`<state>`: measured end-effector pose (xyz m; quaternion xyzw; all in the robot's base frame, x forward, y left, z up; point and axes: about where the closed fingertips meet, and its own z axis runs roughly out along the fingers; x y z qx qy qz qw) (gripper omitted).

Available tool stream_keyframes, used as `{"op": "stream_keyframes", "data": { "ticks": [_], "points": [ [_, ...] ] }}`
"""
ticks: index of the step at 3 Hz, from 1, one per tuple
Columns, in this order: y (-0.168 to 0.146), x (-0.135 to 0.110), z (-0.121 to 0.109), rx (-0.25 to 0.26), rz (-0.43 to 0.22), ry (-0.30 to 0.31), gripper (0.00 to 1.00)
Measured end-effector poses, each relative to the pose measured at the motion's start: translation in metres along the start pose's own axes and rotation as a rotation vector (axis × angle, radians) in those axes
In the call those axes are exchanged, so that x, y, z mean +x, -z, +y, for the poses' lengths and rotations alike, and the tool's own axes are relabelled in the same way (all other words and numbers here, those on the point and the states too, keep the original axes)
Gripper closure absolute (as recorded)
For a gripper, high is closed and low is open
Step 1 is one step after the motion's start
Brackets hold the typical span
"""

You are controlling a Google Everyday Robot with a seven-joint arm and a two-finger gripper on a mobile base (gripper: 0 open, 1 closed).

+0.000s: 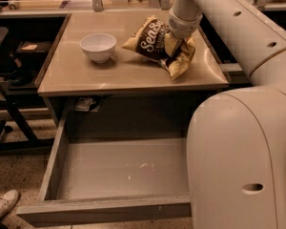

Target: Pick brown chip bag from top drawer and place on counter

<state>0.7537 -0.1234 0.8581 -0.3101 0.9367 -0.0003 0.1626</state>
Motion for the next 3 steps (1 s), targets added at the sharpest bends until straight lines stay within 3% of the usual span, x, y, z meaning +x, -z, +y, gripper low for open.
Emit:
{"op": "stream_keyframes", "data": {
  "ticks": [3],
  "points": [
    [0.0000, 0.0000, 0.0000, 0.000, 0.000, 0.000, 0.13]
  ]
}}
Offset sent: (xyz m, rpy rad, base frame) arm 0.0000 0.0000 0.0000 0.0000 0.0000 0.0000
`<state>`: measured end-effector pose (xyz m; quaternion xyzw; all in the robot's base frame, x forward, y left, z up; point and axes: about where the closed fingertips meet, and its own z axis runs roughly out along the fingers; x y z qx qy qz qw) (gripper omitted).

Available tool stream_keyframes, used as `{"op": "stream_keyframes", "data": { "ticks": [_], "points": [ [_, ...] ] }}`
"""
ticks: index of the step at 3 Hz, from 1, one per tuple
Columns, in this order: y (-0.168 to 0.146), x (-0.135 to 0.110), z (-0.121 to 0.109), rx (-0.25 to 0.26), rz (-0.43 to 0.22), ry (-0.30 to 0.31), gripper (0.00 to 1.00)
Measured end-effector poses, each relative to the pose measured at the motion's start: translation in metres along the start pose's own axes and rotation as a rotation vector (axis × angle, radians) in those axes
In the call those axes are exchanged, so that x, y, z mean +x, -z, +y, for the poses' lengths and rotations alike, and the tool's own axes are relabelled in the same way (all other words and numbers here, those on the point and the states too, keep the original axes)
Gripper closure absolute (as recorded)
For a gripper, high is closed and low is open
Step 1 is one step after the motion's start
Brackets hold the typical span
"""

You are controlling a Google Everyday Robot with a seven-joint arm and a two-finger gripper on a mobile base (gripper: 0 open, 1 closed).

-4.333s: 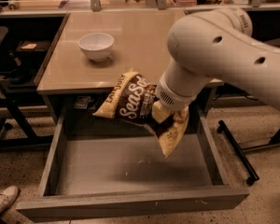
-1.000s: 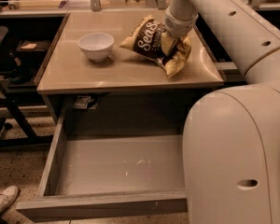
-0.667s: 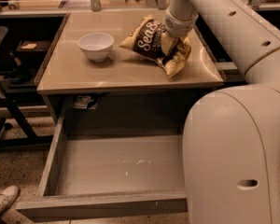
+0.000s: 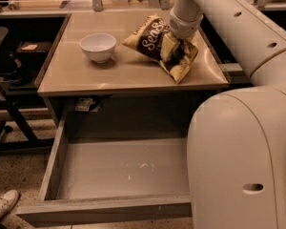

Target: Pick brown chip bag from top drawer and place on counter

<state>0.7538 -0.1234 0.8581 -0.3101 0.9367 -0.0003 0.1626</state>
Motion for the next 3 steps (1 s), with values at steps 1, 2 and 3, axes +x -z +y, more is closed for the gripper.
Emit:
{"op": "stream_keyframes", "data": {
  "ticks": [1, 2, 3],
  "points": [
    [0.0000, 0.0000, 0.0000, 0.000, 0.000, 0.000, 0.00],
    [0.0000, 0.0000, 0.0000, 0.000, 0.000, 0.000, 0.00],
    [-0.0010, -0.0047, 0.0035, 0.026, 0.014, 0.018, 0.00]
  ]
}}
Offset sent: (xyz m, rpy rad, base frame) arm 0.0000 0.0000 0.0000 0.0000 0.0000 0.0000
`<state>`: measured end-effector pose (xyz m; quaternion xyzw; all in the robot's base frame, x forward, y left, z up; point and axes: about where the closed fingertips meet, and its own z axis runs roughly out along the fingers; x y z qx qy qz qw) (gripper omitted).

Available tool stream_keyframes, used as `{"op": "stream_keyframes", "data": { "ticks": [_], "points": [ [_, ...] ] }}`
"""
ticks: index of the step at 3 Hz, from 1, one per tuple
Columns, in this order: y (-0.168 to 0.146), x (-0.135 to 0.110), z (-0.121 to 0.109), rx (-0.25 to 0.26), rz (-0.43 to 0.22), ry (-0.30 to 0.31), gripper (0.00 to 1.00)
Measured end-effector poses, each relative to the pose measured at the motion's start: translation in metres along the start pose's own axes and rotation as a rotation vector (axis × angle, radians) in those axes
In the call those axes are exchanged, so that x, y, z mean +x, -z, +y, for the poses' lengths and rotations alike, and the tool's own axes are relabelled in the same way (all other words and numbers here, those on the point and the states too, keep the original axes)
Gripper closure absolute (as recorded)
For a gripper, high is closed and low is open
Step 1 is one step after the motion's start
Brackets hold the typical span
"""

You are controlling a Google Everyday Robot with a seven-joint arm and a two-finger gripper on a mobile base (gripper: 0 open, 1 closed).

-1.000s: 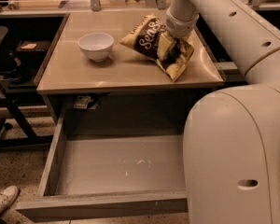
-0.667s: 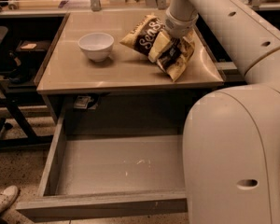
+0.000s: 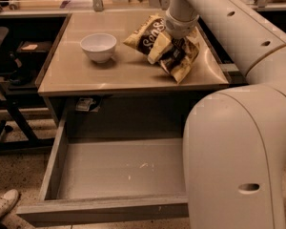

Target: Pick brown chip bag from top drawer and place on counter

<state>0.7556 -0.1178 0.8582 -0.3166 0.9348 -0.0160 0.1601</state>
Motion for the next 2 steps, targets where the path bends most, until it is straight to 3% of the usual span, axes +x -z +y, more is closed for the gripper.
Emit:
{"op": "stream_keyframes", "data": {
  "ticks": [1, 2],
  "points": [
    [0.045, -0.008, -0.005, 0.041, -0.027, -0.026, 0.00],
    [0.123, -0.015, -0.021, 0.145, -0.069, -0.051, 0.00]
  ]
}}
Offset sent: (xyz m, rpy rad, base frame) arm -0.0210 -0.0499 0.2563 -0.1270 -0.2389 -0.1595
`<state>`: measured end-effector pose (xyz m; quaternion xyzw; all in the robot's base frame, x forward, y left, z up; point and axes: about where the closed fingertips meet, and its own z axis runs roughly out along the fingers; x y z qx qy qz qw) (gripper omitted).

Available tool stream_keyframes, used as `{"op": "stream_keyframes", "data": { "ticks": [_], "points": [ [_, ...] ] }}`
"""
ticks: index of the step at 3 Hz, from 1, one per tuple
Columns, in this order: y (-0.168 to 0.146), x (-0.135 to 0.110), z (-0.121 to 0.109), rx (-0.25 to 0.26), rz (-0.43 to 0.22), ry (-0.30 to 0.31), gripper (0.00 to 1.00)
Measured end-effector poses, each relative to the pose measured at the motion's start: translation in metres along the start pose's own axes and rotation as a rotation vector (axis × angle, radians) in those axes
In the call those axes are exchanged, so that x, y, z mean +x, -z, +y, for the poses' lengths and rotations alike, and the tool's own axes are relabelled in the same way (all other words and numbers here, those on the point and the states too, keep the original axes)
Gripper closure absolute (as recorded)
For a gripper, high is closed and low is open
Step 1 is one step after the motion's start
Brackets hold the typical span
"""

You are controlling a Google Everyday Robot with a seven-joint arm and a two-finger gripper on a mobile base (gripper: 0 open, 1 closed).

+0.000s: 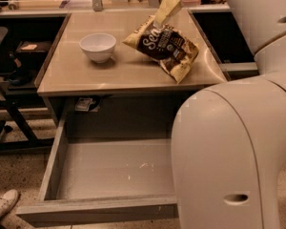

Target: Pick brown chip bag from top drawer and place on counter

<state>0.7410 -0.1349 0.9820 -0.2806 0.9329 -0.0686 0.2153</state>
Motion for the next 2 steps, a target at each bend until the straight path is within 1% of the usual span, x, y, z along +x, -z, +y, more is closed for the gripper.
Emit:
{"op": "stream_keyframes", "data": {
  "ticks": [1, 2],
  "points": [
    [0.068, -0.002, -0.034, 0.135, -0.042, -0.061, 0.00],
    [0.086, -0.008, -0.047, 0.182, -0.080, -0.077, 0.00]
  ]
}}
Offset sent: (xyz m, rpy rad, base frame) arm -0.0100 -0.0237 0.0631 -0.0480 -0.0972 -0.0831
